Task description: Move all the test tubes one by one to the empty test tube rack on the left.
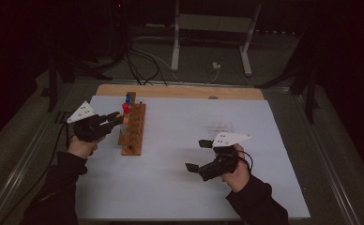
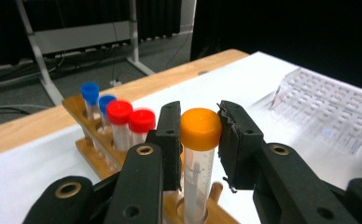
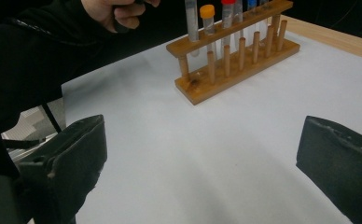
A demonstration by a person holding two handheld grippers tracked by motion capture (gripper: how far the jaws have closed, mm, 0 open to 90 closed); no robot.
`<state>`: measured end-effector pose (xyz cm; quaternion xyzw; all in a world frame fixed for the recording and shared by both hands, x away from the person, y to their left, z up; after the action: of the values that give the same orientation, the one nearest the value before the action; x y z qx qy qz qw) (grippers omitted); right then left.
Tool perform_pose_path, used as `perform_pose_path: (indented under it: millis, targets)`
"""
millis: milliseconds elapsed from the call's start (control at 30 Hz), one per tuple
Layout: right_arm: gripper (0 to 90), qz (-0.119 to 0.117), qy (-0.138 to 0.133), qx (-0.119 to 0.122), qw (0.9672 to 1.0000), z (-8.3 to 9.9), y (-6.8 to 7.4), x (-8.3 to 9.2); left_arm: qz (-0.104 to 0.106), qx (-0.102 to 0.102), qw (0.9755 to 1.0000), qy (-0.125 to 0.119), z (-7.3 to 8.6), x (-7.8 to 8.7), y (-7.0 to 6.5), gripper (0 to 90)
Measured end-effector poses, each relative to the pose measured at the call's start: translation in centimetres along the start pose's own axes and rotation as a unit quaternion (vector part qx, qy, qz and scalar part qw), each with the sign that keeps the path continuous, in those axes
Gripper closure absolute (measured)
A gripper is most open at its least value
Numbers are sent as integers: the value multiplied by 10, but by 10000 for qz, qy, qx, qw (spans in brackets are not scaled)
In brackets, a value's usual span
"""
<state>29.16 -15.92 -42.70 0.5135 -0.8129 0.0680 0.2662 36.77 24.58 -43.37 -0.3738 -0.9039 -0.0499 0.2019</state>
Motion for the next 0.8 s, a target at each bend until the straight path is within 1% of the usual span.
perform_pose_path:
  millis: [200, 300, 367, 433, 533, 700, 800]
  targets:
    - [14, -34, -3, -7, 10000, 0, 1, 0, -16, 14, 9998, 216, 13, -8, 0, 720]
    - [14, -53, -6, -10, 10000, 0, 1, 0, -36, -36, 9994, 337, 18, -12, 0, 720]
    - [14, -55, -8, -13, 10000, 0, 1, 0, -34, -56, 9993, 373, 21, -14, -1, 720]
    - [14, -62, -14, -12, 10000, 0, 1, 0, -14, -13, 9994, 343, 22, -15, 0, 720]
    - [14, -60, -5, -13, 10000, 0, 1, 1, 6, -5, 9995, 322, 23, -14, 1, 719]
    - [14, -68, -13, -24, 10000, 0, 0, 1, 5, -18, 9996, 274, 25, -12, 1, 718]
    - [14, -69, -5, -23, 10000, 0, 0, 1, 18, -30, 9996, 286, 25, -12, 1, 717]
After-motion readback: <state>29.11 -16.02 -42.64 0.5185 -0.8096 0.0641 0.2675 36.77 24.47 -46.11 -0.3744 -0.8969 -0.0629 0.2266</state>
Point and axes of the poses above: each handheld gripper's, and its own axes: x roughly backward along the jaws, z roughly out of its underside, y roughly to its left, the point moved 1 cm from there along -x, roughly forward along the jaws, and after that the axes turned 4 degrees about y, right-handed, at the moved point
